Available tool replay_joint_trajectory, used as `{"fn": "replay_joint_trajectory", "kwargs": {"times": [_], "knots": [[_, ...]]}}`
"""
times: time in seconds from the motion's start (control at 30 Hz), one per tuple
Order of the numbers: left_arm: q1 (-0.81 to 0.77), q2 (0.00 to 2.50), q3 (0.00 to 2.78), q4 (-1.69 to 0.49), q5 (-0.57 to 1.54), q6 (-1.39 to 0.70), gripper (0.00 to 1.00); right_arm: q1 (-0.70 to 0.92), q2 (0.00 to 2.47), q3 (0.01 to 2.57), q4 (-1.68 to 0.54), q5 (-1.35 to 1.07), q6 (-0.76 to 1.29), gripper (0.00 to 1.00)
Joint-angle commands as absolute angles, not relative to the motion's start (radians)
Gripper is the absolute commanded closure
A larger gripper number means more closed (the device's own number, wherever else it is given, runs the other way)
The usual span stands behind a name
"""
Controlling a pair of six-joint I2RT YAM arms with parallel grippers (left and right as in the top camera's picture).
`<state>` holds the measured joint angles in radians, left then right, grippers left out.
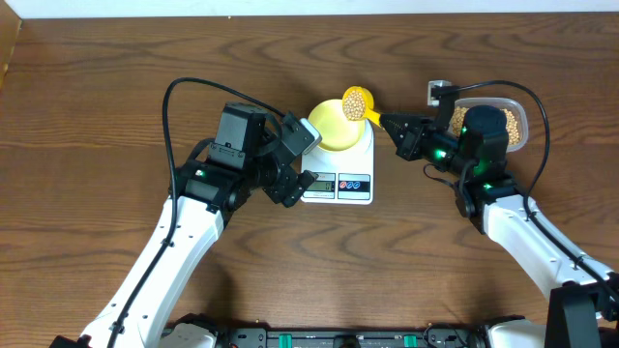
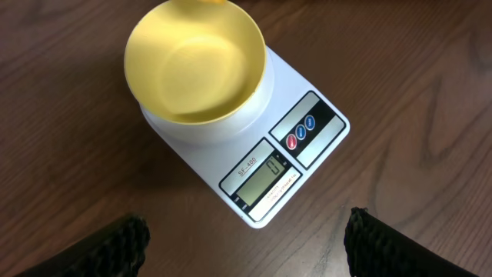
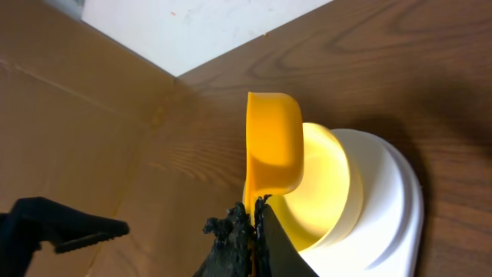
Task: Scoop item into bowl and weigh 50g on scale
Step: 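Carry the scoop left over the yellow bowl with the right gripper, then tilt the scoop with the right gripper to pour soybeans into the bowl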
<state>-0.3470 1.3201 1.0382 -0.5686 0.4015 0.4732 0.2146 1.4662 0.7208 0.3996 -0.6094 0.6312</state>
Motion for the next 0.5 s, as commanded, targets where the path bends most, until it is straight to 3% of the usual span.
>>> {"fn": "replay_joint_trajectory", "kwargs": {"times": [0.0,0.47], "knots": [[-0.342,1.313,1.031,-0.568,0.400,0.490,0.16,0.234,1.473,0.731,0.399,-0.559,0.574,0.99],[-0.342,1.313,1.031,-0.568,0.400,0.490,0.16,0.251,1.473,0.731,0.395,-0.548,0.460,0.99]]}}
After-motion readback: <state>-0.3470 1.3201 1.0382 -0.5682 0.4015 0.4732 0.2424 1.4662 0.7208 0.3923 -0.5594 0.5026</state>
